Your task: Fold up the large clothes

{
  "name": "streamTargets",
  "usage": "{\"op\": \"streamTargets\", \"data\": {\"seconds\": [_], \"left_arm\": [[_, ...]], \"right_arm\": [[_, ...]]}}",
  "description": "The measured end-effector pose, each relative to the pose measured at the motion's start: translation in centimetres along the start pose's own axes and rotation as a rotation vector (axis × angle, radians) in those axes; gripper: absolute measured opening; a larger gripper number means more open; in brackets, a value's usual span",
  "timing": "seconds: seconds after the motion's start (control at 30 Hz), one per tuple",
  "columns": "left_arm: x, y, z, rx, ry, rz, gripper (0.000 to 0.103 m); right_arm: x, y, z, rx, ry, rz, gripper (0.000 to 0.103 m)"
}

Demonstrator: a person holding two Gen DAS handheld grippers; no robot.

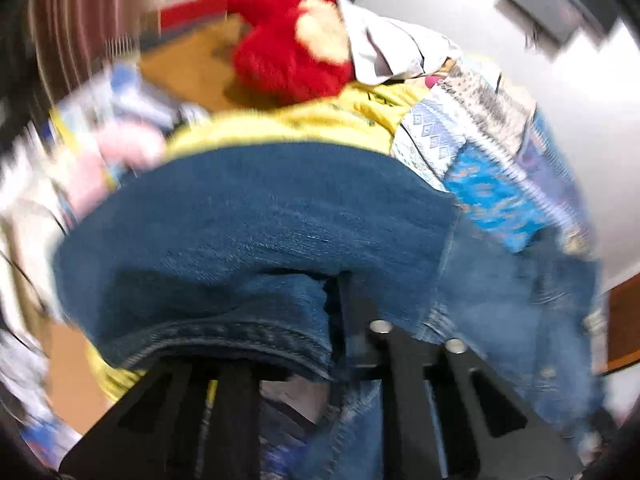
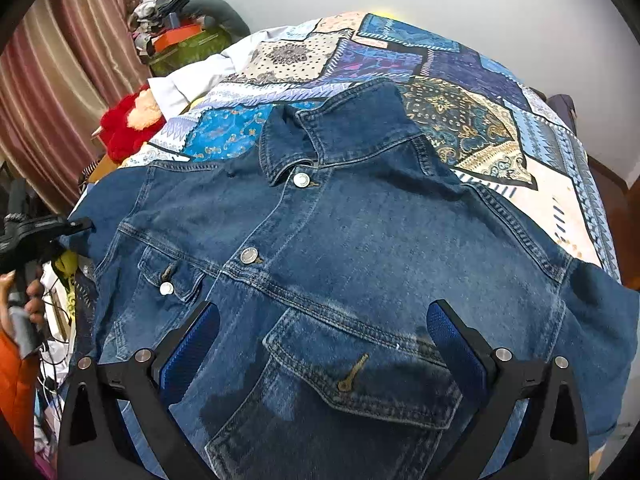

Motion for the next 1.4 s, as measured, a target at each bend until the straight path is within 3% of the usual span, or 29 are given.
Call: {"op": "streamTargets", "data": {"seconds": [0.13, 0.3, 0.37, 0.47, 0.6, 0.63, 0.67, 0.73, 0.8, 0.87, 1.03, 1.1, 1.17, 1.23, 1.3, 1.4], "left_arm": [[3.4, 0.3, -4.4, -0.165, 0.071, -0.129, 0.009], [7.8, -1.7, -12.6, -0.387, -0.036, -0.253, 0.007], [7.6, -3.5, -15.5, -0.478, -0.072, -0.239, 0.007], [3.9, -6.0, -18.2, -0.533, -0.119, -0.091, 0.007], [-3.0, -7.6, -16.3, -0.407, -0.168, 0.189, 0.007], [-3.5, -7.7, -15.3, -0.378, -0.179, 0.207, 0.007], [-3.7, -7.7, -14.5, -0.36, -0.185, 0.215, 0.007], [-3.0, -7.3, -13.1, -0.336, -0.199, 0.208, 0.02], [-1.3, -6.8, -11.1, -0.304, -0.198, 0.171, 0.054], [0.0, -7.0, -9.5, -0.26, -0.216, 0.124, 0.07], [1.5, -5.9, -4.1, -0.077, -0.332, 0.104, 0.073], [1.3, -5.5, -2.4, -0.025, -0.342, 0.112, 0.073], [1.1, -4.6, -0.9, 0.012, -0.306, 0.11, 0.067], [1.0, -3.9, -0.3, 0.016, -0.251, 0.098, 0.047], [1.2, -2.9, -0.6, -0.028, -0.148, 0.076, 0.012], [3.7, -1.6, -3.3, -0.139, -0.046, -0.042, 0.006]], "right_arm": [[2.0, -0.5, -0.5, 0.004, -0.01, -0.038, 0.103], [4.5, -1.0, -1.5, -0.022, -0.02, -0.085, 0.103], [5.3, -1.3, -2.0, -0.042, -0.015, -0.099, 0.103], [6.5, -1.8, -2.6, -0.065, -0.006, -0.117, 0.103], [8.1, -2.9, -3.2, -0.075, -0.013, -0.133, 0.103], [8.4, -3.1, -3.3, -0.074, -0.015, -0.138, 0.103], [8.9, -3.3, -3.5, -0.072, -0.016, -0.146, 0.103], [9.6, -3.6, -3.9, -0.072, -0.023, -0.161, 0.103], [10.0, -3.8, -4.2, -0.08, -0.025, -0.17, 0.103], [10.1, -3.7, -4.5, -0.096, -0.015, -0.173, 0.103], [9.1, -3.2, -3.8, -0.125, 0.029, -0.156, 0.103], [8.6, -3.0, -3.0, -0.109, 0.044, -0.141, 0.103], [8.5, -2.9, -2.1, -0.082, 0.05, -0.141, 0.103], [8.7, -3.0, -1.5, -0.064, 0.052, -0.151, 0.103], [8.9, -3.1, -1.3, -0.05, 0.051, -0.16, 0.103], [9.2, -3.4, -1.6, -0.05, 0.049, -0.167, 0.103]]}}
Point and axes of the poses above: each gripper's, at about its wrist camera, not at the fingertips, and x roughly against the way its jaws point, z to its left, y to its top, the point moved 3 cm from there along -x, roughly the way its jaws point, and after that the axes turned 5 degrees about z, right-handed, at the moved point
